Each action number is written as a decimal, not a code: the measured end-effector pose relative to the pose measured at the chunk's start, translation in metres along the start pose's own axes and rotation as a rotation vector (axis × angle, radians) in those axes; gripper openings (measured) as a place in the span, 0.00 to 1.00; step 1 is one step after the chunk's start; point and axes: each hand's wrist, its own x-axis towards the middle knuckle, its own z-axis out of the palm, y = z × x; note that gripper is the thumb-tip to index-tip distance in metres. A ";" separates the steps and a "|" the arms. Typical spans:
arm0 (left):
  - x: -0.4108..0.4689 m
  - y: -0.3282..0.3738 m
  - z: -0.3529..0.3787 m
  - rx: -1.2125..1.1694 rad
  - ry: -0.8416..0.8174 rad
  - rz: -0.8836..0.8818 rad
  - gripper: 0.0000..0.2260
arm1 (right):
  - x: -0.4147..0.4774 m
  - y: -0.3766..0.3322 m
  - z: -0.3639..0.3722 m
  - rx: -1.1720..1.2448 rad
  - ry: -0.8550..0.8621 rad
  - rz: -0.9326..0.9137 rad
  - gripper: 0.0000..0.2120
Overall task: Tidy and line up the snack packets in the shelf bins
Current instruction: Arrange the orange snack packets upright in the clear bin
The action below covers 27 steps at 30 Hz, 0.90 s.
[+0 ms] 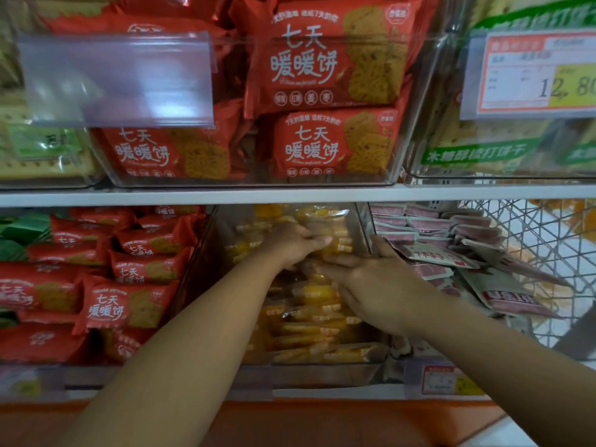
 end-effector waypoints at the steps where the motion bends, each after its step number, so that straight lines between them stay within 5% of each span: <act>1: -0.002 -0.001 0.000 -0.029 -0.016 0.000 0.12 | 0.006 0.001 -0.004 -0.018 -0.041 0.013 0.26; 7: -0.023 -0.007 0.001 -0.350 -0.155 -0.118 0.19 | 0.012 0.001 -0.012 -0.039 -0.163 0.038 0.29; 12: -0.033 -0.002 0.009 -0.552 -0.269 -0.132 0.19 | -0.022 -0.011 -0.001 0.062 0.163 0.076 0.31; 17: -0.031 0.003 0.016 -0.754 -0.367 -0.246 0.29 | -0.030 -0.025 0.012 -0.004 0.191 -0.084 0.29; 23: -0.033 -0.008 -0.009 -0.461 -0.409 -0.268 0.35 | -0.027 -0.020 -0.002 0.128 0.267 -0.295 0.15; 27: -0.039 -0.019 -0.017 -0.288 -0.405 -0.198 0.46 | -0.017 -0.028 0.003 0.135 0.244 -0.274 0.10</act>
